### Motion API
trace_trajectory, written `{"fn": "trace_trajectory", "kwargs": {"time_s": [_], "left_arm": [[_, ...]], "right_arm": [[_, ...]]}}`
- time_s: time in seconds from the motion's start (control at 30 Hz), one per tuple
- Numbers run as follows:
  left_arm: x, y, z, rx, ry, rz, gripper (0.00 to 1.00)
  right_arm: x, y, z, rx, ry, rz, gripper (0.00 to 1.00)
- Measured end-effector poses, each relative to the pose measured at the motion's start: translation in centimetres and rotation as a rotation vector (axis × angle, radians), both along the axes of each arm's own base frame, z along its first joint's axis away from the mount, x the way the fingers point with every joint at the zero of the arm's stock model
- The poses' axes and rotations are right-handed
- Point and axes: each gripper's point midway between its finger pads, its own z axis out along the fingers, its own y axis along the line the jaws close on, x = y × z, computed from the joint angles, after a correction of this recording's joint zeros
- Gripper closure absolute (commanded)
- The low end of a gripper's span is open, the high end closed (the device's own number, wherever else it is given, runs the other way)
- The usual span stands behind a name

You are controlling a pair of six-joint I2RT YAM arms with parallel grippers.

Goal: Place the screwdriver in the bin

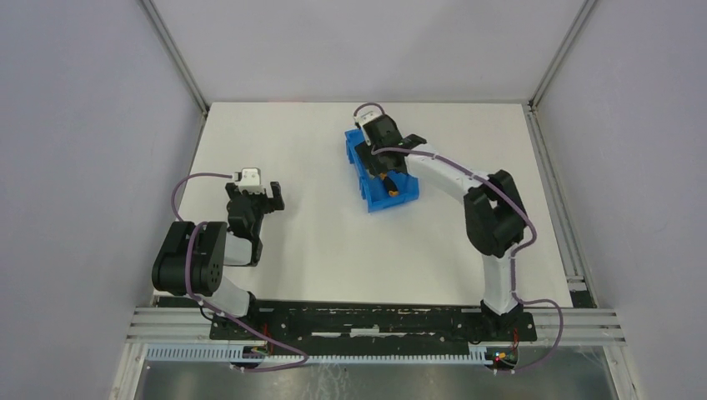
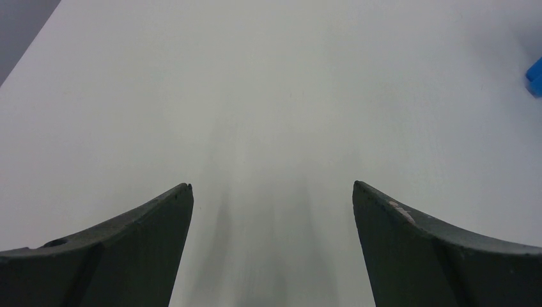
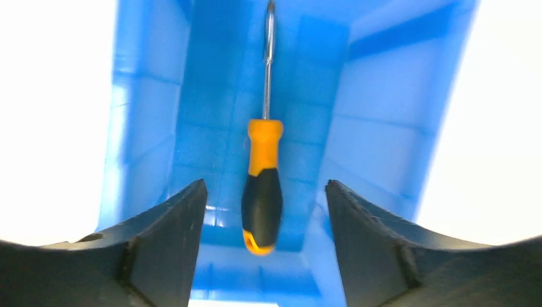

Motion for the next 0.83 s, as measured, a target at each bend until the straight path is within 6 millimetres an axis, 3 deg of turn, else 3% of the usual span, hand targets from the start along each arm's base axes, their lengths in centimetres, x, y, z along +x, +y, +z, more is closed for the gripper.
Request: {"fn": "trace_trajectory", "kwargs": {"time_s": [0.07,0.2,0.3,0.4,0.5,0.57,0.63,0.73,0.83], "left_arm": [[0.0,0.0,0.0,0.000,0.000,0.000,0.00],[0.0,0.0,0.0,0.000,0.000,0.000,0.00],[0.0,0.0,0.0,0.000,0.000,0.000,0.00],[0.0,0.0,0.0,0.000,0.000,0.000,0.00],[0.0,0.0,0.0,0.000,0.000,0.000,0.00],[0.0,0.0,0.0,0.000,0.000,0.000,0.00],[0.0,0.0,0.0,0.000,0.000,0.000,0.00],[0.0,0.0,0.0,0.000,0.000,0.000,0.00],[0.0,0.0,0.0,0.000,0.000,0.000,0.00]], "right_arm": [[-0.1,0.2,3.9,0.042,-0.069,0.004,0.02],[-2.6,-1.6,14.7,0.182,-0.291,0.001,0.02],[-6.3,-5.2,21.2,0.284,-0.472,-0.043,0.02],[-9.7,-9.4,23.0,0.335,-0.603,-0.120,0.02],[-12.2,-13.0,19.6,0.307,-0.635,-0.201,0.02],[-13.5,-15.1,15.3,0.253,-0.608,-0.255,0.02],[-15.0,-17.1,9.7,0.165,-0.543,-0.299,0.02],[-17.2,-19.3,3.7,0.089,-0.475,-0.334,0.02],[-18.6,-20.6,0.6,0.073,-0.453,-0.359,0.02]]}}
